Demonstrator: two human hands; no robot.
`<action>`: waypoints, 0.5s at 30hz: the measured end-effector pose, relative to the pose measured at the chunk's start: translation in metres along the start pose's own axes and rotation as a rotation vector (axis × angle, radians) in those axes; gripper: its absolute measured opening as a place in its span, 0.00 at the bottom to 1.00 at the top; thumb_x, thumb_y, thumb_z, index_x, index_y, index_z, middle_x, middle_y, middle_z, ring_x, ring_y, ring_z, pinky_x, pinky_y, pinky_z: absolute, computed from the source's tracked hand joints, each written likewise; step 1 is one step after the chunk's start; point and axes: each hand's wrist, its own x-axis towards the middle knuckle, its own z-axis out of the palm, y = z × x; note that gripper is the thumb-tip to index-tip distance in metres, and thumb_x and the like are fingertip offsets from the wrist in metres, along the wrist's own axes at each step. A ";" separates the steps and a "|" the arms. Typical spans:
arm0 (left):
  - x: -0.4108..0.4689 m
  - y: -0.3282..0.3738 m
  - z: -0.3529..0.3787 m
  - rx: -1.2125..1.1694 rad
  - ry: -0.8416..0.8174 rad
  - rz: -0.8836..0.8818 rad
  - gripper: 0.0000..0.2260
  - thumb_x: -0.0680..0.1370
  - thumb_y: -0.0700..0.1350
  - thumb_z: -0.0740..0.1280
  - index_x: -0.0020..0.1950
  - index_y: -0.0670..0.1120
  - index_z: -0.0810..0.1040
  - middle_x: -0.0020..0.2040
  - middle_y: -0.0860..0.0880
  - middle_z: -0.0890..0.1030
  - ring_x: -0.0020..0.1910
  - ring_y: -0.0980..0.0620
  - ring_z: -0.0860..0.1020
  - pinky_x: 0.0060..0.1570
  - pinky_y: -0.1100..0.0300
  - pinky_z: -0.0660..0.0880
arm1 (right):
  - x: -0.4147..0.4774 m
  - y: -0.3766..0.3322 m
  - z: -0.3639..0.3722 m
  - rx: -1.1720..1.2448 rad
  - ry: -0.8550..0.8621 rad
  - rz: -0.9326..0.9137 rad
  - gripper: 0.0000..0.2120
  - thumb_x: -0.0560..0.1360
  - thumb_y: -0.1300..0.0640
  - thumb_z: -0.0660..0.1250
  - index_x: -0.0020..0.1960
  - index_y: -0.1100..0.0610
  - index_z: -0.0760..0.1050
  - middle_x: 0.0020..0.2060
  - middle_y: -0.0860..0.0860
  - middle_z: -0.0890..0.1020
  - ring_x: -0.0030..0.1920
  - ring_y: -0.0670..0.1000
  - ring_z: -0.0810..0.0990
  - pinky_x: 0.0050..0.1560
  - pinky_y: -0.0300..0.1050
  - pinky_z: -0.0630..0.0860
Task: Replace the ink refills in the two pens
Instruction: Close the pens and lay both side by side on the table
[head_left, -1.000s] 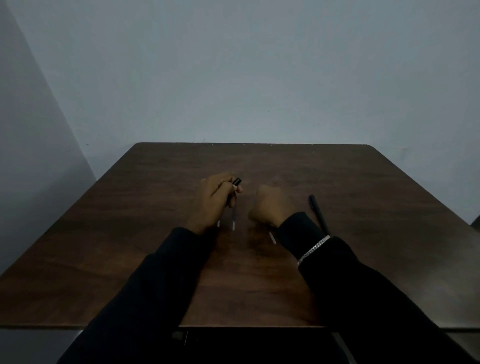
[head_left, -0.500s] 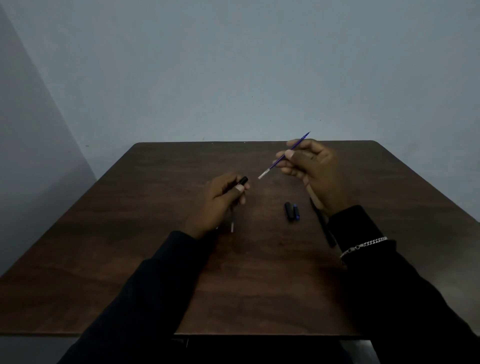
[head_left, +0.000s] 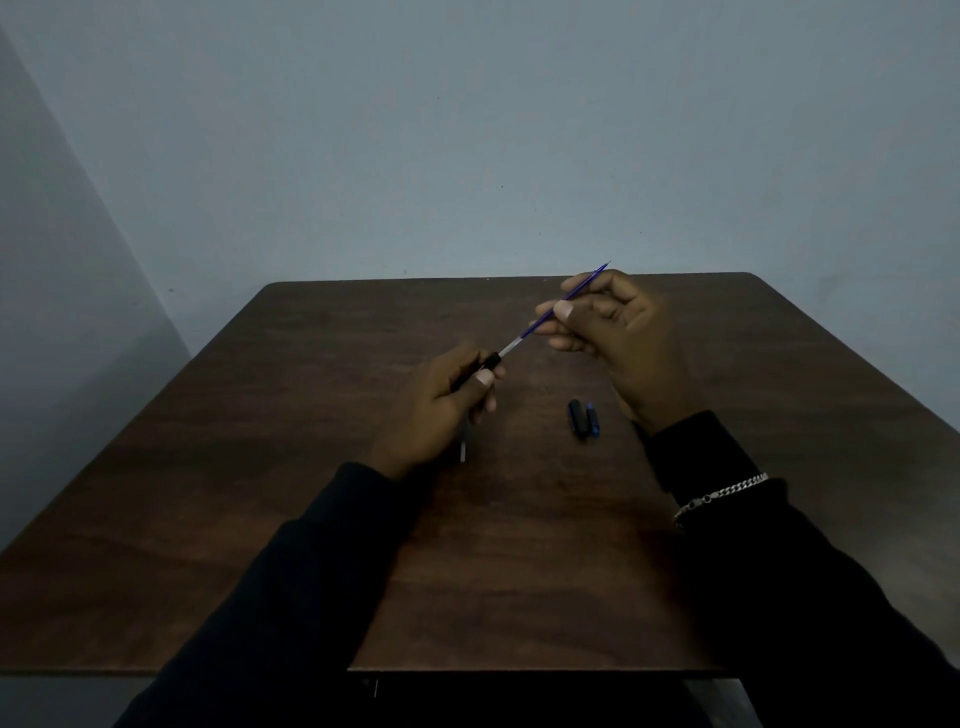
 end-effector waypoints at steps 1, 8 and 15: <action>0.000 0.001 0.000 0.006 -0.003 -0.007 0.08 0.87 0.41 0.61 0.55 0.46 0.81 0.39 0.48 0.82 0.38 0.54 0.79 0.38 0.62 0.74 | 0.000 0.000 0.000 -0.003 -0.004 0.000 0.06 0.80 0.66 0.68 0.57 0.64 0.77 0.48 0.60 0.87 0.48 0.59 0.88 0.46 0.47 0.84; 0.000 -0.001 0.001 0.032 -0.032 0.006 0.08 0.87 0.42 0.61 0.56 0.44 0.81 0.39 0.50 0.82 0.38 0.54 0.79 0.38 0.62 0.76 | -0.002 0.002 0.004 -0.079 -0.061 0.028 0.06 0.79 0.66 0.69 0.56 0.63 0.78 0.47 0.59 0.88 0.48 0.58 0.88 0.44 0.46 0.84; 0.001 -0.005 0.001 0.051 -0.054 0.052 0.08 0.87 0.45 0.61 0.55 0.47 0.80 0.39 0.51 0.82 0.38 0.52 0.79 0.39 0.55 0.76 | -0.007 0.009 0.009 -0.196 -0.125 0.043 0.06 0.78 0.65 0.71 0.54 0.66 0.82 0.50 0.57 0.88 0.50 0.56 0.87 0.44 0.44 0.83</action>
